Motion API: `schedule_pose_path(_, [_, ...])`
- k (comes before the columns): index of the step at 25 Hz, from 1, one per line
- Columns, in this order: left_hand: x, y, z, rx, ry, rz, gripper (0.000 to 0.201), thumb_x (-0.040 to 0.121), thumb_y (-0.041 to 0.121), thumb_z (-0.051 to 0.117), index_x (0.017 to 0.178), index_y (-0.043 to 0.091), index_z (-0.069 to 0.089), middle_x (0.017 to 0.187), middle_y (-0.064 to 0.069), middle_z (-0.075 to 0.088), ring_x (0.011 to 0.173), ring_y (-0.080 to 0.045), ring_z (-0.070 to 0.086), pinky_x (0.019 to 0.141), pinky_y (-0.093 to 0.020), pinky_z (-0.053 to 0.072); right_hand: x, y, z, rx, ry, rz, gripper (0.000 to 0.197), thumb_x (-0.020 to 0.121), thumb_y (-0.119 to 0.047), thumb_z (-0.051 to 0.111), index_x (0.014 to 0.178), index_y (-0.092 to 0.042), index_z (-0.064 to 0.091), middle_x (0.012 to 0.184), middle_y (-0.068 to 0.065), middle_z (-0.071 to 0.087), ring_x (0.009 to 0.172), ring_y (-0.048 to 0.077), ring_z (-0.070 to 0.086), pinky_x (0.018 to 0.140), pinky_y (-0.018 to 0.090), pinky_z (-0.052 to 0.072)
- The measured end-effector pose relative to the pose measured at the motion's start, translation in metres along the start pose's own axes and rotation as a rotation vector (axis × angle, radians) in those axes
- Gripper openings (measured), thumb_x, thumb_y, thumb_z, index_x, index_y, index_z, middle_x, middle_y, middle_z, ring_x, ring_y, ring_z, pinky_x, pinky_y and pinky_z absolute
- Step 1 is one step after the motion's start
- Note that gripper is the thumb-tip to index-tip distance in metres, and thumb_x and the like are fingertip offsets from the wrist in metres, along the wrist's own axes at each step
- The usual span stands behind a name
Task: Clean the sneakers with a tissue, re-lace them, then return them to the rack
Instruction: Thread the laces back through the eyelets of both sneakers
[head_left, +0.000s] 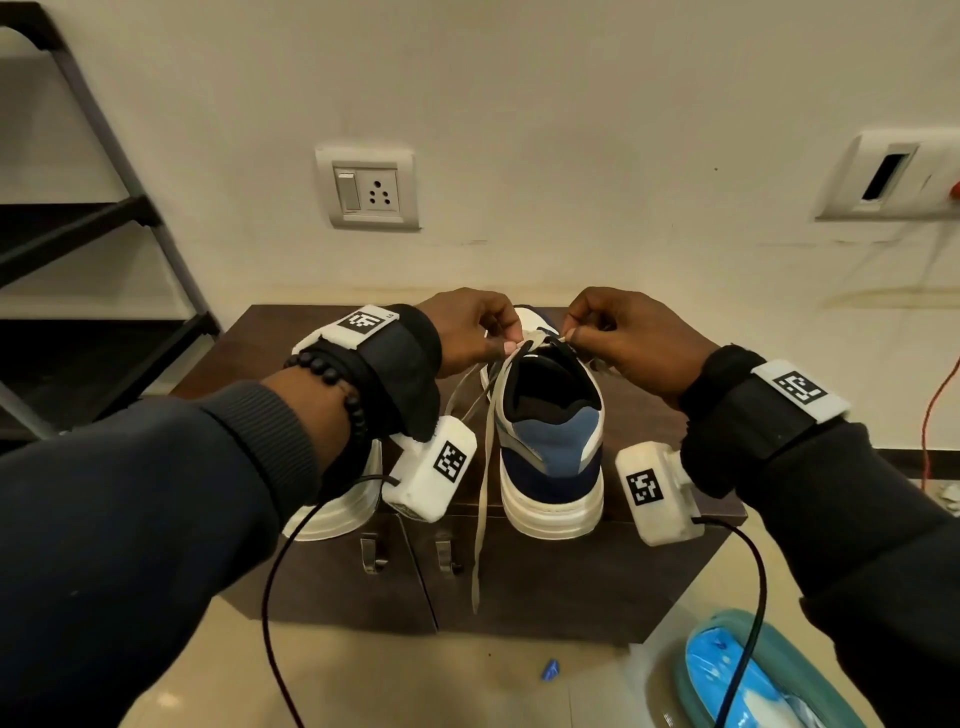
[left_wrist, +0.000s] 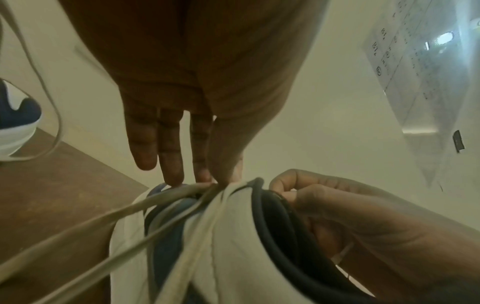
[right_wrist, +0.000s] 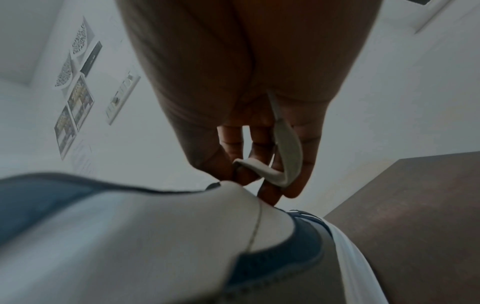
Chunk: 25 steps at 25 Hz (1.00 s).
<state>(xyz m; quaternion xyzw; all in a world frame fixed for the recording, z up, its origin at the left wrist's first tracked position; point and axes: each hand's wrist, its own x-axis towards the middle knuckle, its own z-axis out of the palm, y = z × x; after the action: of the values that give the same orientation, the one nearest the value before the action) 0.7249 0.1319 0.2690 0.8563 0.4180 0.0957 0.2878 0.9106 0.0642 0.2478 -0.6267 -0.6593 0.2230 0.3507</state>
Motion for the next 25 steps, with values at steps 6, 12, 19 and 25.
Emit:
schedule_pose_path(6, [-0.001, 0.008, -0.022, -0.122, 0.079, -0.052, 0.01, 0.101, 0.02, 0.042, 0.104, 0.012, 0.047, 0.072, -0.002, 0.057, 0.057, -0.012, 0.056, 0.059, -0.026, 0.048, 0.0, 0.001, 0.001, 0.037, -0.014, 0.012, 0.011, 0.091, -0.02, 0.055, 0.095, -0.012, 0.062, 0.075, 0.0, 0.061, 0.068, 0.012, 0.056, 0.061, 0.022, 0.044])
schedule_pose_path(12, [-0.007, 0.023, -0.015, 0.003, -0.15, -0.372, 0.076, 0.091, 0.067, 0.022, 0.122, 0.003, 0.049, 0.114, -0.022, 0.062, 0.077, -0.022, 0.06, 0.071, -0.033, 0.052, 0.001, -0.005, 0.006, 0.041, -0.036, 0.06, 0.013, 0.095, -0.02, 0.048, 0.097, -0.011, 0.057, 0.077, 0.004, 0.057, 0.069, 0.014, 0.053, 0.058, 0.022, 0.046])
schedule_pose_path(19, [-0.007, 0.023, 0.02, -0.285, -0.401, -0.354, 0.049, 0.092, 0.048, 0.05, 0.11, 0.003, 0.056, 0.073, -0.007, 0.062, 0.061, -0.015, 0.06, 0.069, -0.029, 0.055, 0.001, -0.012, 0.006, -0.109, 0.039, 0.024, 0.015, 0.099, -0.024, 0.041, 0.103, -0.014, 0.052, 0.097, 0.009, 0.063, 0.087, 0.024, 0.06, 0.075, 0.037, 0.054])
schedule_pose_path(25, [-0.015, 0.02, 0.019, 0.066, 0.133, -0.259, 0.037, 0.088, 0.016, 0.061, 0.12, 0.004, 0.046, 0.099, -0.013, 0.062, 0.092, -0.029, 0.063, 0.075, -0.031, 0.049, 0.005, -0.028, 0.01, 0.039, 0.241, -0.117, 0.017, 0.099, -0.026, 0.039, 0.105, -0.013, 0.049, 0.099, 0.007, 0.063, 0.091, 0.023, 0.059, 0.08, 0.039, 0.05])
